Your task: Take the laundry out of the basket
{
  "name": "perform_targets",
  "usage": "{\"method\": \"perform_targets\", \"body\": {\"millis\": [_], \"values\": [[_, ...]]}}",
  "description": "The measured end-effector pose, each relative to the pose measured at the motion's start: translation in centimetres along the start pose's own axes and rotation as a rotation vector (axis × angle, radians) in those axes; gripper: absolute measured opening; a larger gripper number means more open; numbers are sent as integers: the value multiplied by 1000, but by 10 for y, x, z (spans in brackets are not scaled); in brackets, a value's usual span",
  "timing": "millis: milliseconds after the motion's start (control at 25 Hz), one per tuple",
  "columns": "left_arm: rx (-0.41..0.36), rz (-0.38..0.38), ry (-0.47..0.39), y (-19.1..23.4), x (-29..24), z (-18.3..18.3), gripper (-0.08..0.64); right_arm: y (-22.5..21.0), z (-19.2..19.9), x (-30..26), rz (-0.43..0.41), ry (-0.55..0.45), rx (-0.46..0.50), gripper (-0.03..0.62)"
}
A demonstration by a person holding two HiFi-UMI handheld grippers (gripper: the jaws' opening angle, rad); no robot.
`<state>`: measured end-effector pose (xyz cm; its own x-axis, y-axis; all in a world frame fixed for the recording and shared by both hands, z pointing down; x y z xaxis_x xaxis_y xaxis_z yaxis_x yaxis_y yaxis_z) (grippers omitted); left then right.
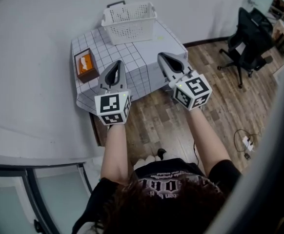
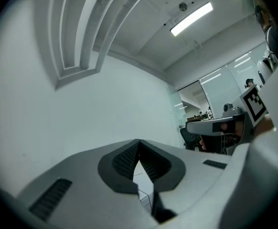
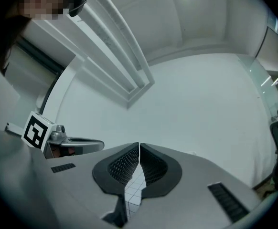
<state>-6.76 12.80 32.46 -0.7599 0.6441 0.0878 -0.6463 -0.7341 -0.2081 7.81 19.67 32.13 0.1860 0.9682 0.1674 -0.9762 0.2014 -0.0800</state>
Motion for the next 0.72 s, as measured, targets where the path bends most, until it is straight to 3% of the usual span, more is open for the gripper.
{"method": "perform_targets", "body": {"millis": [240,480,720], "values": [[25,-43,8,-4,-19,7,0,-27,-2,-1,-43,3,84,29],[17,-85,17,-9,-36,9,0,-54,-2,-5,-97,-27,-1,29],[5,-105,32,0,-48,15,1,-67,7,-23,-90,-2,17,29]]}}
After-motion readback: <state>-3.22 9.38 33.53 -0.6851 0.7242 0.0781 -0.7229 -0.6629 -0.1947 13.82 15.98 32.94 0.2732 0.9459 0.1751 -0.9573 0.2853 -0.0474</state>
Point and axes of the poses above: the fingertips, and each gripper's own axes: x backward along the fingers, y to its left, z out of its underside, the point moved 3 cm from there along x, backward along the fingers, and after that the axes turned 5 degrees about -x, right-handed, at the moved point
